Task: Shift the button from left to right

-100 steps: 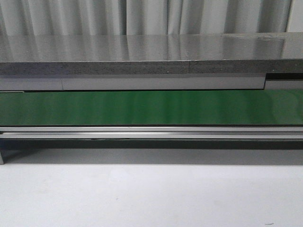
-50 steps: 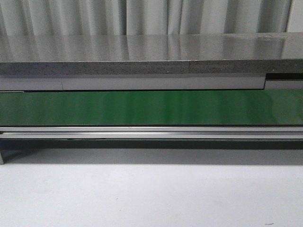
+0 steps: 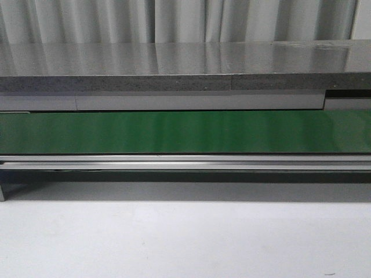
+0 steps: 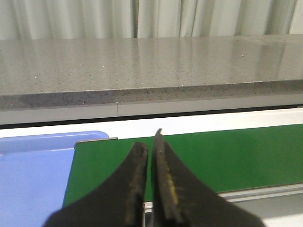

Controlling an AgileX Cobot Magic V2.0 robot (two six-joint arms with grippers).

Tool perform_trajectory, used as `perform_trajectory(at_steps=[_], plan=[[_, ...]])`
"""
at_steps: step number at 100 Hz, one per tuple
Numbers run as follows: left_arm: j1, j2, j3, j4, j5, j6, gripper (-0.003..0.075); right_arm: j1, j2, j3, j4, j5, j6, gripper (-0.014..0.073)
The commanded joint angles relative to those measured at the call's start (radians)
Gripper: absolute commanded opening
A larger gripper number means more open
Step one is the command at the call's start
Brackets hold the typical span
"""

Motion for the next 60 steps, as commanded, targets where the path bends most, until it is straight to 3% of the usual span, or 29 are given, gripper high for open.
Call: perform_trajectory(at_steps=[1,26,60], plan=[[-0.008,0.011,-0.029,-0.009,-0.087,-0.004,0.0005,0.003,-0.001,-0.026,-0.001,-0.079,-0.007,-0.0068],[-0.008,0.011,-0.029,-0.009,-0.087,-0.004,0.0005,0.065,-0.087,0.016,-0.101,-0.09,0.05,-0.0068],[-0.008,0.011,-0.029,-0.009,-0.087,-0.004,0.0005,0.066,-0.296,0.269,-0.121,-0.208,0.082,-0.0068]])
